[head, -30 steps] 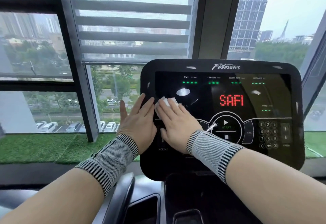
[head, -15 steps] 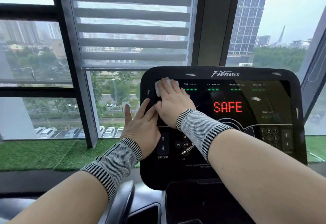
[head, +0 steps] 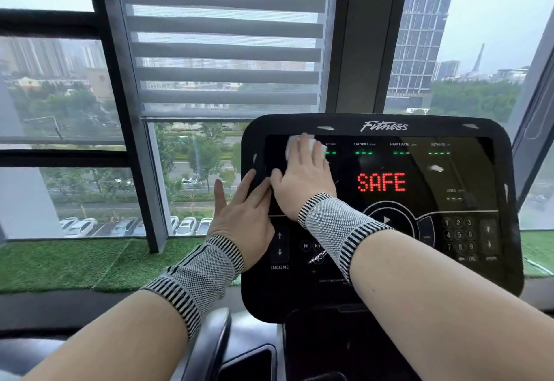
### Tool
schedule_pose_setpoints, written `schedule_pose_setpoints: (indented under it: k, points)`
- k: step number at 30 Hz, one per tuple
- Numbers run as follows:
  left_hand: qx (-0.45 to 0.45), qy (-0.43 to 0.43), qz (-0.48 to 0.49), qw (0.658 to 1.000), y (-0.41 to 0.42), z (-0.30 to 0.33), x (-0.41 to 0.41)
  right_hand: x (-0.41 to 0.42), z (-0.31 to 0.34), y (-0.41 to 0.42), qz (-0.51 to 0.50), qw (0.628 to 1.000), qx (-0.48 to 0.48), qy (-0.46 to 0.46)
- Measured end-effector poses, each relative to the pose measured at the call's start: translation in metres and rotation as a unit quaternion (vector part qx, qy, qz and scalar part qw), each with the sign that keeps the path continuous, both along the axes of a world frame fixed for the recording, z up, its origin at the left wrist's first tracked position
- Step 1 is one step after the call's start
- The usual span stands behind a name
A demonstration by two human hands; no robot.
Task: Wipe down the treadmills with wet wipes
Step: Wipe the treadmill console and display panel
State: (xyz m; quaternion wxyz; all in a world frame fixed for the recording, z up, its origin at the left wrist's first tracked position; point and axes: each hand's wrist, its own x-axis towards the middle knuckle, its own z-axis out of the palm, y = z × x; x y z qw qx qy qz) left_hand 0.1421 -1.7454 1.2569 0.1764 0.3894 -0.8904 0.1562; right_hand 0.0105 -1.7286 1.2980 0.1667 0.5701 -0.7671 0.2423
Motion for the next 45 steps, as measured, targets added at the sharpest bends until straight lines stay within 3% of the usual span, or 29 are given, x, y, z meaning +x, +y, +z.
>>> schedule_pose_setpoints:
  k: [3, 7, 11, 14, 19, 22, 27, 30, 34, 39, 45]
  points:
    - [0.005, 0.001, 0.0, 1.0, -0.001, 0.0, 0.0, -0.003, -0.001, 0.0, 0.054, 0.997, 0.021, 0.056]
    - [-0.003, 0.003, 0.001, 1.0, -0.001, -0.002, 0.001, -0.01, -0.007, 0.004, -0.038, 0.998, -0.042, -0.023]
    - [-0.001, 0.006, -0.002, 1.0, -0.001, -0.002, 0.001, -0.01, -0.013, 0.009, 0.064, 0.994, 0.009, 0.084]
    - [0.0, 0.0, -0.001, 1.0, -0.001, -0.002, 0.001, -0.014, -0.013, 0.012, -0.018, 1.0, -0.014, -0.001]
    - [0.009, 0.003, -0.004, 1.0, -0.002, -0.002, 0.001, -0.011, -0.022, 0.017, 0.09, 0.988, 0.028, 0.119]
    - [0.001, -0.005, -0.003, 1.0, -0.003, -0.004, 0.002, -0.016, -0.022, 0.021, -0.017, 0.999, -0.011, 0.026]
    - [0.009, 0.0, -0.005, 1.0, -0.004, -0.004, 0.001, -0.008, -0.039, 0.027, 0.074, 0.989, 0.046, 0.122]
    - [0.007, -0.005, -0.005, 1.0, -0.003, -0.004, 0.002, -0.012, -0.035, 0.028, -0.014, 0.999, 0.008, 0.03]
    - [0.015, 0.006, -0.011, 1.0, -0.004, -0.004, 0.002, -0.004, -0.046, 0.036, 0.072, 0.985, 0.068, 0.144]
    - [0.006, 0.043, -0.026, 0.999, -0.003, -0.005, 0.003, -0.007, -0.027, 0.028, 0.037, 0.991, 0.051, 0.116]
    - [-0.002, 0.074, -0.03, 0.997, -0.001, -0.009, 0.01, 0.0, -0.03, 0.024, 0.077, 0.977, 0.075, 0.186]
